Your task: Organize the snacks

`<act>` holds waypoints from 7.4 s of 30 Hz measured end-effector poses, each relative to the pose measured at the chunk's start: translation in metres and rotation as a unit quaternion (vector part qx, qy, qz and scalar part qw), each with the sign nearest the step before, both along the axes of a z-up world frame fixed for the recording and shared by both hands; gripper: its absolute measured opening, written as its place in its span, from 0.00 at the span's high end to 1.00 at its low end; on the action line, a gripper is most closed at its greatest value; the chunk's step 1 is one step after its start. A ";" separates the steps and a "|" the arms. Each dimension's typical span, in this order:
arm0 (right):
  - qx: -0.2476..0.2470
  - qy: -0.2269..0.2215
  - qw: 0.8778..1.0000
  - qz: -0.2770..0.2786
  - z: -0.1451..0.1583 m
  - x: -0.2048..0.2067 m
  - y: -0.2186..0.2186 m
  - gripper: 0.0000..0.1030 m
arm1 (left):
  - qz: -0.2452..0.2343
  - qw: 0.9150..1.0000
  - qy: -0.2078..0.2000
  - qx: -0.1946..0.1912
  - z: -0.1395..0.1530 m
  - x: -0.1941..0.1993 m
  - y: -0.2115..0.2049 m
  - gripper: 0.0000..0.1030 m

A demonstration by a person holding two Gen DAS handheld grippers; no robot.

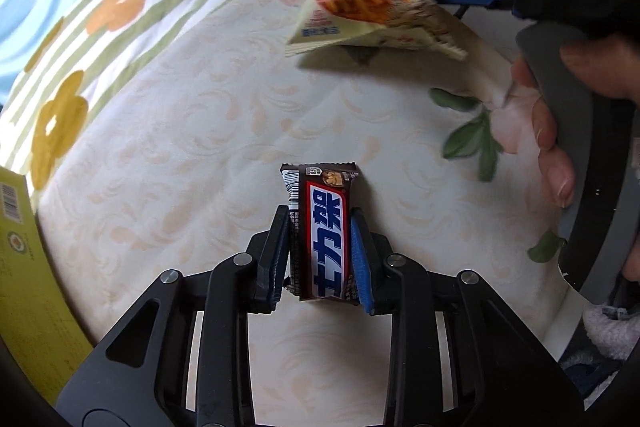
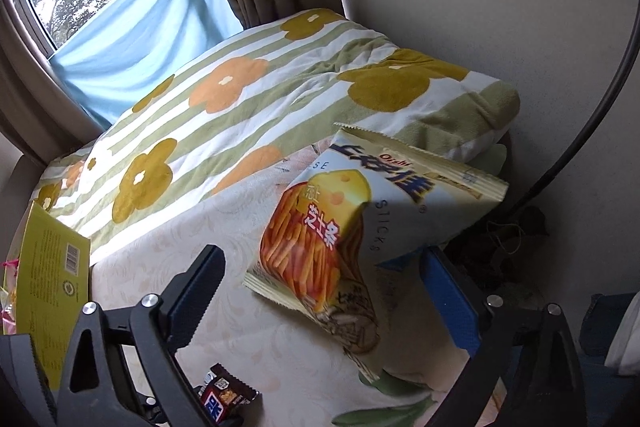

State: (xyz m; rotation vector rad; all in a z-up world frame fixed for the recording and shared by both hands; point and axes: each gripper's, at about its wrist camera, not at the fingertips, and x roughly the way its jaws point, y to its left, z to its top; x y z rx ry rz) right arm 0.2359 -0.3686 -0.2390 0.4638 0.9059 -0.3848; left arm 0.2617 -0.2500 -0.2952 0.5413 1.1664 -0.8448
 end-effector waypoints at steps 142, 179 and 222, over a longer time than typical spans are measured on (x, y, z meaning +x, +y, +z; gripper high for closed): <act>-0.087 -0.157 0.952 0.248 0.250 -0.051 0.271 0.01 | 0.382 0.875 -0.267 -0.133 0.306 -0.059 0.362 0.00; -0.169 -0.179 0.954 0.171 0.247 -0.225 0.210 0.01 | 0.381 0.857 -0.319 -0.136 0.299 -0.222 0.287 0.00; -0.169 -0.171 0.957 0.164 0.243 -0.222 0.209 0.01 | 0.386 0.851 -0.332 -0.128 0.302 -0.220 0.284 0.00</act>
